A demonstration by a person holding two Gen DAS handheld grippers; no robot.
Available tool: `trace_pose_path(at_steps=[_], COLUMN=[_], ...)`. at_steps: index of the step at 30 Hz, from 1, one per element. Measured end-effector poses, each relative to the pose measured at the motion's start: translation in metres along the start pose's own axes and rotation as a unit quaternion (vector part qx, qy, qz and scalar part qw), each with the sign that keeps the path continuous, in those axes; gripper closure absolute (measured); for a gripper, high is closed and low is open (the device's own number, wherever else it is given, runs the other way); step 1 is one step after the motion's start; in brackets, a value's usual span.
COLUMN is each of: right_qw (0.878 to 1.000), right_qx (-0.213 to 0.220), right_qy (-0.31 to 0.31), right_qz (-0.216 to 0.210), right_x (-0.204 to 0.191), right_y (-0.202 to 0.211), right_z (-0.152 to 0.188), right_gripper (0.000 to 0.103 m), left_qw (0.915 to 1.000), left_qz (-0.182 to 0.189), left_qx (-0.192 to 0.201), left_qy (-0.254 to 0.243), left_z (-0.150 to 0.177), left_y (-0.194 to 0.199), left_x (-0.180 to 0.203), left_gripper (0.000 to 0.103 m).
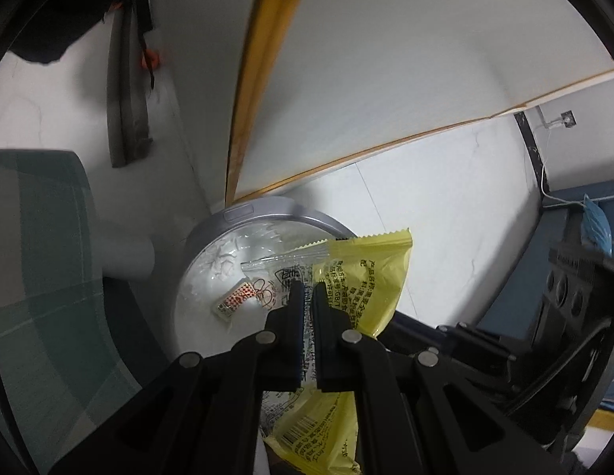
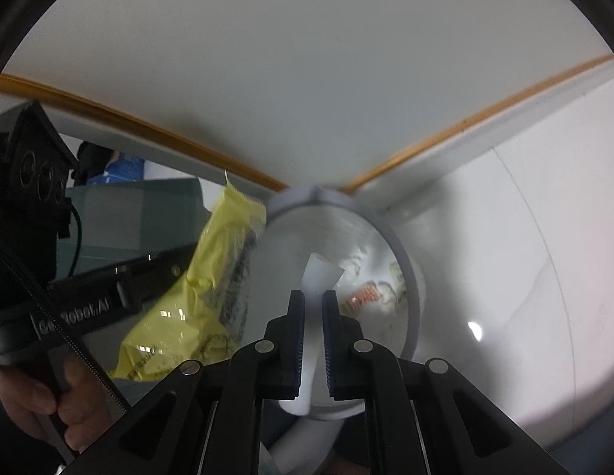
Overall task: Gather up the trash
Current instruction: 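Open both grippers to drop the yellow packets into the bin, then move both open grippers back over the table toward the gold packet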
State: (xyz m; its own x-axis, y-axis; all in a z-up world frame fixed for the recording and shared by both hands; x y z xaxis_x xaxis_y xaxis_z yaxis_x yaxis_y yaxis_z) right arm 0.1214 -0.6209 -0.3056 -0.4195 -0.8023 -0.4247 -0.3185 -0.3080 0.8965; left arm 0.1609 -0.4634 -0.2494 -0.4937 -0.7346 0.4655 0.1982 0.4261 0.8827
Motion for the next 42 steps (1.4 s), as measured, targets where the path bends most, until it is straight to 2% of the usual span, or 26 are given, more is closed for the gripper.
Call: trace_pose_path(at_steps=[3,6,9,12,15,18,19,20,22,23,29,34,38,42], right_qw=[1.000,1.000,1.000,1.000,1.000,1.000,1.000,1.000,0.999,0.999,0.996,0.989,0.980,0.970], right_qx=[-0.007,-0.018,-0.019,-0.012,-0.009,0.007,0.011,0.018,0.033,0.042,0.090,0.145,0.196,0.231], right_qy=[-0.004,-0.002,0.009,0.025,0.010,0.007,0.007,0.004,-0.006,-0.014,-0.022,-0.001,0.025,0.066], right_qz=[0.001,-0.002,-0.013,0.003,0.008,0.015,0.015,0.015,0.016,0.014,0.014,0.019,0.022,0.034], right_x=[-0.005,-0.006,-0.006,-0.006,-0.003,0.001,0.002,0.003,0.006,0.009,0.002,-0.023,-0.055,-0.087], right_y=[-0.009,-0.018,-0.012,-0.004,0.002,0.020,0.024,0.032,0.046,0.054,0.104,0.147,0.188,0.220], right_z=[0.006,0.012,0.017,0.024,0.030,0.036,0.037,0.038,0.037,0.037,0.037,0.038,0.044,0.051], right_gripper=[0.089,0.088,0.086,0.082,0.080,0.073,0.072,0.071,0.069,0.069,0.069,0.068,0.058,0.057], left_qw=[0.9997,0.9991,0.9986,0.9975,0.9972,0.9973,0.9975,0.9977,0.9980,0.9983,0.9975,0.9917,0.9812,0.9670], left_qz=[0.002,-0.008,-0.016,-0.026,-0.035,-0.049,-0.049,-0.051,-0.059,-0.056,-0.057,-0.059,-0.068,-0.075], left_qx=[-0.021,-0.040,-0.049,-0.062,-0.061,-0.051,-0.047,-0.040,-0.023,-0.016,0.034,0.102,0.167,0.230], left_qy=[0.011,0.015,0.014,0.020,0.022,0.022,0.020,0.016,0.007,0.003,-0.025,-0.051,-0.069,-0.080], left_z=[0.004,0.003,0.005,0.008,0.011,0.013,0.012,0.013,0.015,0.019,0.030,0.040,0.058,0.081], left_y=[-0.006,-0.014,-0.015,-0.012,-0.006,0.006,0.008,0.014,0.028,0.032,0.080,0.133,0.186,0.235], left_x=[-0.001,0.000,-0.001,-0.004,-0.005,-0.004,-0.001,0.001,0.006,0.008,0.025,0.046,0.061,0.068], left_gripper=[0.103,0.098,0.097,0.097,0.097,0.084,0.072,0.060,0.048,0.046,0.044,0.044,0.044,0.044])
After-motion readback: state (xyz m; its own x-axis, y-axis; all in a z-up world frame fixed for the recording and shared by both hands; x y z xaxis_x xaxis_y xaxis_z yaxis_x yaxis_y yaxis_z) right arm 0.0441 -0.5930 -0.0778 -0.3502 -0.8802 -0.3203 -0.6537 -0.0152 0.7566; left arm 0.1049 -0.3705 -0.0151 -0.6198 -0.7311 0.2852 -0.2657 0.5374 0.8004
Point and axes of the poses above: each gripper's, at about its wrist camera, not at the fingertips, and y roughly against the way its jaws point, x to its right, z to its underside, the point moved 3 cm from there along -y, roughly the way its jaws point, and after that the axes turned 7 degrees about z, right-handed, at the moved point
